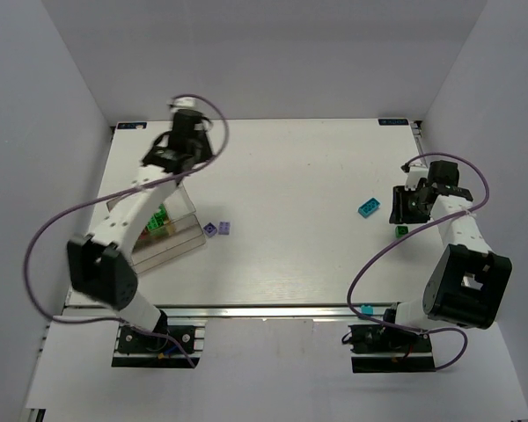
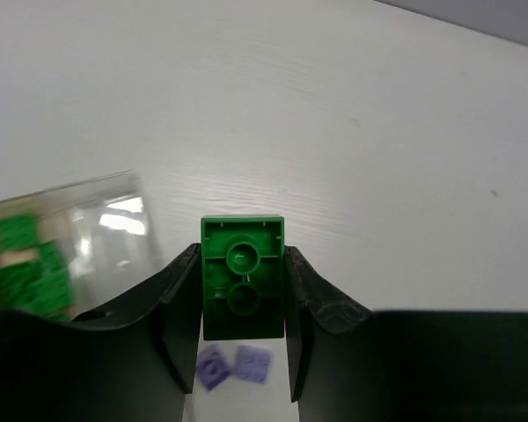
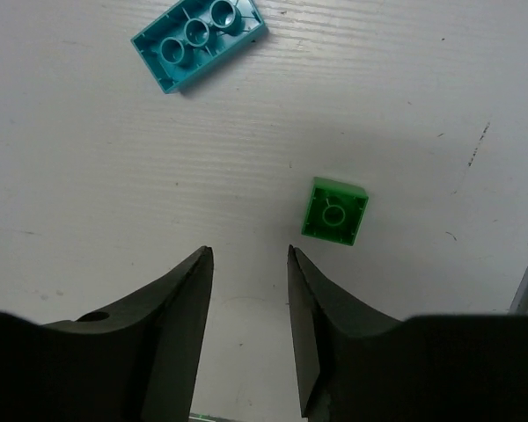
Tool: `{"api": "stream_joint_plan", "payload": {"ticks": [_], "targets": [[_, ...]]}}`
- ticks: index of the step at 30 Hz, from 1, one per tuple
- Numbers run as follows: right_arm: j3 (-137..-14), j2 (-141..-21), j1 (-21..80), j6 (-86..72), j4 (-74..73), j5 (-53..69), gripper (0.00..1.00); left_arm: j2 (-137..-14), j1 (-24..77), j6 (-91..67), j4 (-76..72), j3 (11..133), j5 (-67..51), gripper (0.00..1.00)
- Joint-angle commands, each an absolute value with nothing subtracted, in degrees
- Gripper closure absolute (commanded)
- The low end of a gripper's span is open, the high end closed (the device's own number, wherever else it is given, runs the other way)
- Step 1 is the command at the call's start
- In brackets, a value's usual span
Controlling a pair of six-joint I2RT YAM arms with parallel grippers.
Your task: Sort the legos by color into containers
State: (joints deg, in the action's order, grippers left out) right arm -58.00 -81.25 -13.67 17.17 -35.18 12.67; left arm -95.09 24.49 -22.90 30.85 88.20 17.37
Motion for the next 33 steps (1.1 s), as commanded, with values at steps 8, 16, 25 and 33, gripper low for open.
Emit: {"api": "stream_joint_plan", "payload": {"ticks": [8, 16, 25, 33], "targets": [[-56.87, -80.77, -12.04, 19.86, -31.90, 7.56, 0.43, -75.59, 6.34, -25.93, 42.19, 63.04, 24.70, 1.00], [-56.69, -81.82, -11.60, 20.48, -32.16, 5.01, 0.30, -78.66, -1.49, -24.62, 38.50, 58.80, 20.92, 0.97], [-56.78, -81.65, -11.69, 20.48, -32.25, 3.25, 0.21, -82.18, -4.48, -21.45, 33.75, 58.45, 14.86, 0.60], [-56.69, -84.19, -11.69, 19.86, -32.78, -5.09, 0.18, -82.97, -5.54, -21.18, 32.96, 58.45, 12.75, 0.23]]}}
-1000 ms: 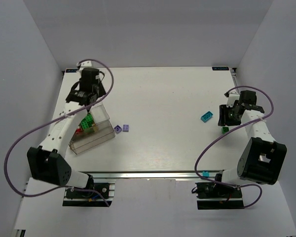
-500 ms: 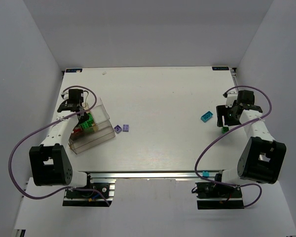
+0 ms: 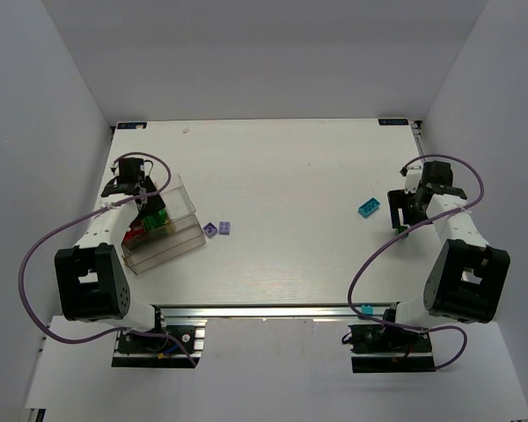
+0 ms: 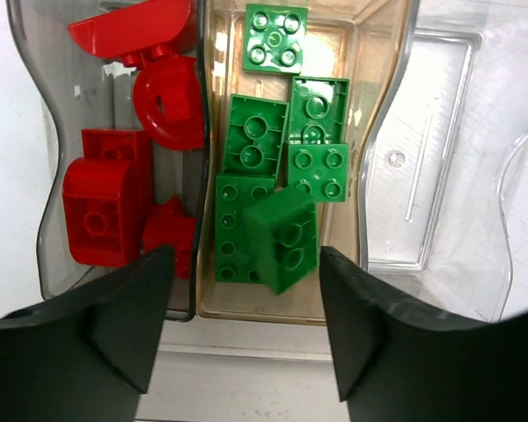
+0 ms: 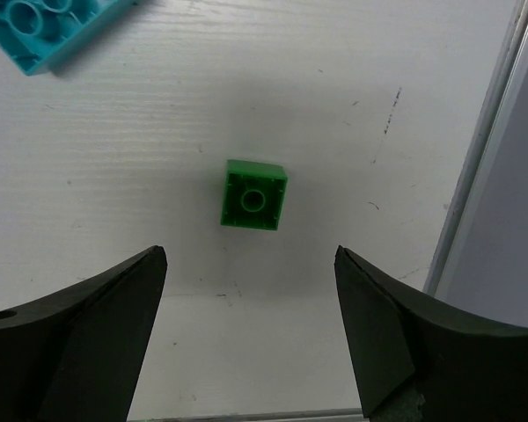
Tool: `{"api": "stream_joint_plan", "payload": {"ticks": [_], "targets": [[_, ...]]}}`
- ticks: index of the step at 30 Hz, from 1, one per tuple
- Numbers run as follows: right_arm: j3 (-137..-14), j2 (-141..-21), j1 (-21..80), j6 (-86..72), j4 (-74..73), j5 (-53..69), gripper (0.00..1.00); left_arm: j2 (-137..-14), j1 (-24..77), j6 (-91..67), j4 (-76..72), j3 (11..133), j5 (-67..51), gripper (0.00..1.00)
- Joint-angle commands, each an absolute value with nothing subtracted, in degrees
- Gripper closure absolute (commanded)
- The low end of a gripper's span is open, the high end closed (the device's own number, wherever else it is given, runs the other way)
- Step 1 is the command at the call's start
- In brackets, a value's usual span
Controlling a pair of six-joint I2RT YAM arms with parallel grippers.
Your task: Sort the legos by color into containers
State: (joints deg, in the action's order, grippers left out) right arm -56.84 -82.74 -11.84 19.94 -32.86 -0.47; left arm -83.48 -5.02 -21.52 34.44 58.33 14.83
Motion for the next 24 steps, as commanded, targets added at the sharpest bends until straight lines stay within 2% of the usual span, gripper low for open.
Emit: {"api": "stream_joint_plan", "payload": {"ticks": [1, 11, 14, 17, 18, 20, 21, 23, 24], "targets": [[-56.52, -84.72, -11.78, 19.95, -32.61, -5.36, 0.17, -82.45, -5.54, -21.18, 33.05, 58.80, 12.40, 0.22], [-57.74, -94.39, -11.51, 18.37, -27.34, -6.24, 0.19, -75.86, -5.01, -21.44, 37.18, 64.33, 5.02, 0.19], [-58.09, -95.88, -11.42, 18.72, -25.93, -5.89, 0.26, -72.70, -5.01, -22.76, 36.21, 63.02, 1.85, 0.18], [-59.50, -98.25, -11.34, 18.54, -26.02, -5.98, 0.36, -67.60, -5.01, -25.22, 33.23, 59.60, -2.35, 0.17], [-59.68, -98.61, -11.42, 18.63, -25.84, -6.06, 0.45, -65.06, -5.01, -26.27, 31.66, 58.63, -3.24, 0.17], [-59.94, -98.79, -11.43, 19.07, -25.32, -5.63, 0.55, -62.76, -5.01, -26.80, 30.76, 57.04, -4.21, 0.16], [-60.20, -98.79, -11.43, 19.33, -25.40, -5.36, 0.72, -61.97, -5.01, -26.89, 30.67, 56.78, -4.48, 0.16], [-61.08, -98.61, -11.16, 20.21, -25.84, -3.44, 0.86, -60.21, -5.01, -26.89, 31.20, 56.86, -4.66, 0.16], [-61.61, -98.70, -11.16, 20.65, -27.32, -2.04, 0.97, -59.77, -5.01, -26.81, 31.55, 56.87, -5.18, 0.16]]}}
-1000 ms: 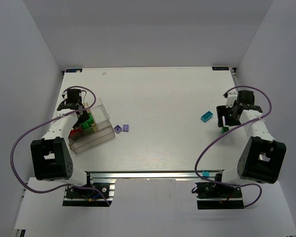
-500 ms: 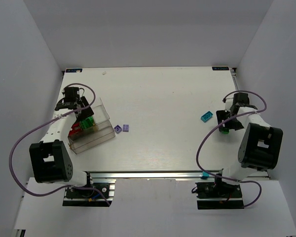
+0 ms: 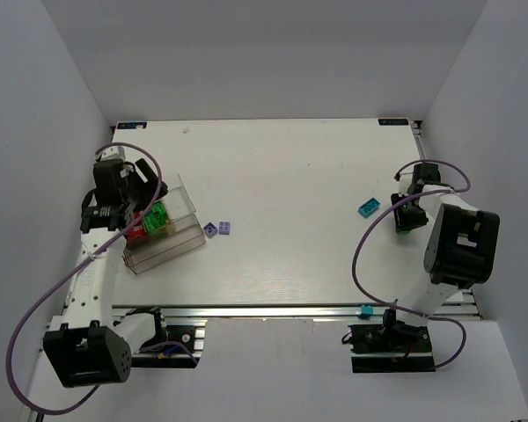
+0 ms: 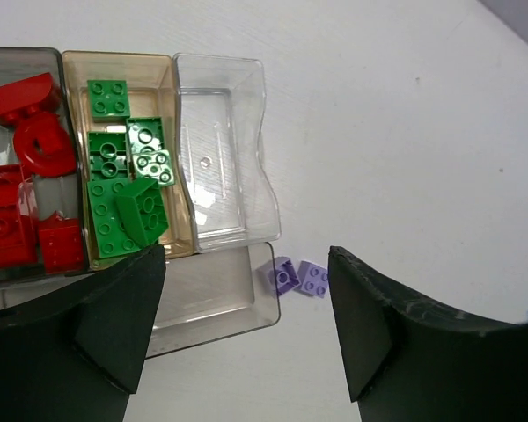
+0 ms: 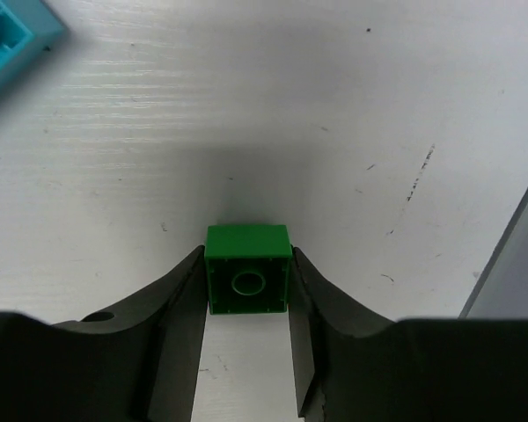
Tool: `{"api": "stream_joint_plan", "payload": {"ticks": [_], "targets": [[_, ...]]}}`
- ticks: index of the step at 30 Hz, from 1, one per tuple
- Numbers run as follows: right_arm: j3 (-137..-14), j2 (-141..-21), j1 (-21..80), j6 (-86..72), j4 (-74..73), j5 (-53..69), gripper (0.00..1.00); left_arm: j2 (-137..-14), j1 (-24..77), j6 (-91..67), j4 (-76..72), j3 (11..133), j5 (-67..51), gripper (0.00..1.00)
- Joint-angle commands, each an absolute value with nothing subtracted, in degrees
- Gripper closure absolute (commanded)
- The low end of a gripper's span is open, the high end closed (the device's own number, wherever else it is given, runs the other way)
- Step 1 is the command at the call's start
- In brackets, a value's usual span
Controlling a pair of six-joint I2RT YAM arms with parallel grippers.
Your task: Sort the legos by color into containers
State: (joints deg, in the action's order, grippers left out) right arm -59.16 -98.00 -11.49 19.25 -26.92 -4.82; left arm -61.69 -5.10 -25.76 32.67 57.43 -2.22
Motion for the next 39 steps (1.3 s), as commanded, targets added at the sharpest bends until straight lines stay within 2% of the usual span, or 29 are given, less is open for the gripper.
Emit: {"api": "stream_joint_plan", "payload": {"ticks": [1, 5, 7, 10, 13, 15, 17, 18, 19, 21, 23, 24, 27, 31, 35, 37, 38, 39], "targets": [[-63.09, -98.70, -11.25, 21.09, -28.64, -0.63, 1.00, -59.16, -5.01, -26.81, 31.73, 56.87, -5.36, 0.16], [-68.27, -96.25, -7.92, 25.65, -35.41, 17.86, 1.00, -55.03, -5.01, -26.81, 31.03, 55.90, -7.55, 0.16], [-70.21, -95.02, -2.30, 30.31, -37.17, 28.32, 1.00, -53.53, -5.01, -26.89, 29.80, 55.37, -9.05, 0.16], [-75.31, -96.49, 8.59, 33.39, -35.35, 37.31, 1.00, -51.07, -5.01, -27.51, 28.83, 54.41, -10.10, 0.16], [-83.82, -103.32, 20.28, 32.88, -31.23, 39.81, 1.00, -49.05, -5.01, -28.04, 29.53, 54.67, -9.67, 0.15], [-95.14, -109.13, 28.61, 29.38, -29.62, 39.29, 1.00, -47.73, -5.01, -28.21, 30.67, 55.54, -9.32, 0.16], [-106.20, -120.02, 33.54, 25.16, -29.53, 38.50, 1.00, -47.02, -5.01, -28.30, 32.42, 56.42, -8.44, 0.15], [-119.83, -123.89, 36.18, 20.26, -29.62, 38.32, 1.00, -46.06, -5.01, -28.56, 32.95, 57.30, -7.83, 0.16], [-126.84, -131.76, 38.65, 17.87, -29.79, 38.41, 1.00, -45.62, -5.01, -28.74, 33.39, 57.57, -7.39, 0.16], [-141.25, -137.70, 41.21, 13.38, -26.04, 37.27, 1.00, -44.39, -5.01, -29.35, 34.98, 58.36, -6.60, 0.16], [-139.42, -139.05, 45.95, 9.24, -18.94, 35.17, 1.00, -42.90, -5.01, -29.70, 37.25, 59.50, -5.37, 0.16], [-130.52, -137.65, 46.84, 8.01, -7.76, 34.03, 1.00, -42.46, -5.01, -29.71, 37.96, 59.85, -4.93, 0.16], [-120.78, -133.60, 53.59, 5.63, 10.04, 29.63, 1.00, -39.82, -5.01, -29.79, 41.04, 61.17, -3.25, 0.16], [-126.81, -139.99, 58.09, 1.32, 16.32, 23.05, 1.00, -37.88, -5.01, -29.36, 45.17, 62.84, -2.29, 0.16], [-125.60, -141.94, 60.55, 1.32, 23.02, 19.96, 1.00, -37.44, -5.01, -28.57, 48.68, 64.68, -1.85, 0.15], [-124.81, -142.56, 61.00, 1.49, 23.81, 18.20, 0.95, -37.27, -5.01, -28.30, 49.39, 65.04, -1.50, 0.15], [-123.76, -142.82, 61.43, 1.93, 24.17, 17.50, 0.88, -37.18, -4.49, -28.13, 49.83, 65.13, -1.49, 0.15], [-123.32, -142.91, 61.61, 2.54, 24.34, 16.79, 0.86, -37.09, -4.48, -28.13, 49.92, 65.13, -1.67, 0.15]]}}
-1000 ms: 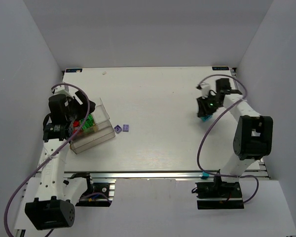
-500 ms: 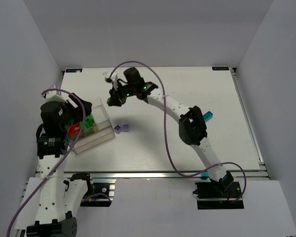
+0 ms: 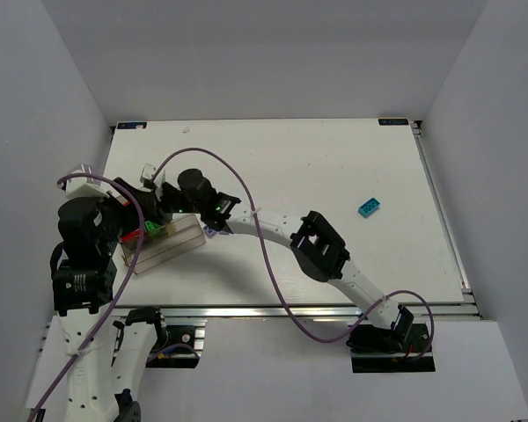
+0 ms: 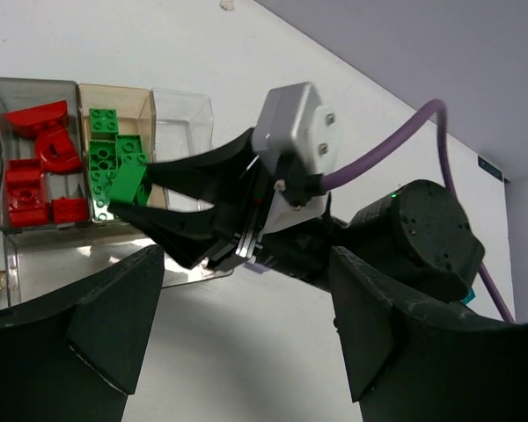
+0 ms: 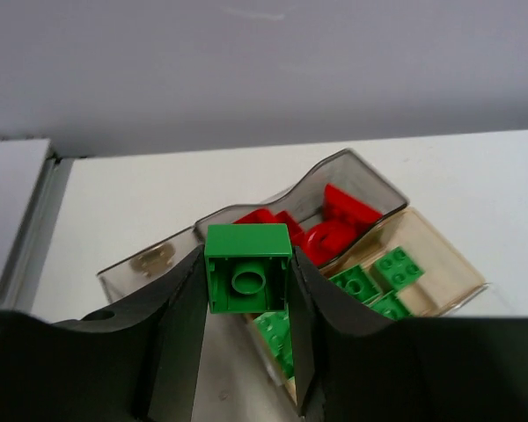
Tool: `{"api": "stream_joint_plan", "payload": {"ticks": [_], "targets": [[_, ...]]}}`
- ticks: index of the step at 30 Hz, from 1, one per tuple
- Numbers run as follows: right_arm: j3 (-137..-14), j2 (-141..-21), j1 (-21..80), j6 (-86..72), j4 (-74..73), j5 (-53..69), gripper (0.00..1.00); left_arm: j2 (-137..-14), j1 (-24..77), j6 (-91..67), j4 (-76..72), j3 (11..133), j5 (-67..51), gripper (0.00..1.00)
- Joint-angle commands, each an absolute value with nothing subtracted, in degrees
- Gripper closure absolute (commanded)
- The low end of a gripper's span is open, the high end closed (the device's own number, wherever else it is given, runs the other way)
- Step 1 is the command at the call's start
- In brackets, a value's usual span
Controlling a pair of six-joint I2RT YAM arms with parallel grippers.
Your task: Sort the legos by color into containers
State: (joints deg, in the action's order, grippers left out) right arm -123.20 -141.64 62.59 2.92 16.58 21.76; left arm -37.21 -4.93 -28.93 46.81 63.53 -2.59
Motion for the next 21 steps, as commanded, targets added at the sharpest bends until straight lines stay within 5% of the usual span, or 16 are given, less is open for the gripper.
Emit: {"api": "stream_joint_plan", "payload": {"ticks": [1, 10, 18, 21], "targets": [[-123.05, -143.43, 61.79, 3.59, 24.61, 15.57, 0.83, -37.26, -4.48, -28.04, 50.27, 65.21, -1.84, 0.15], [-126.12, -148.00, 62.67, 8.87, 27.24, 12.74, 0.62, -36.65, -4.48, -28.12, 51.94, 65.57, -3.16, 0.14], [-125.95, -147.66, 62.40, 10.55, 26.90, 12.92, 0.26, -35.86, -4.48, -28.30, 52.38, 65.74, -4.21, 0.14], [-125.77, -145.91, 61.96, 10.37, 26.37, 13.01, 0.23, -35.60, -4.48, -28.56, 51.42, 65.30, -5.62, 0.15]]}}
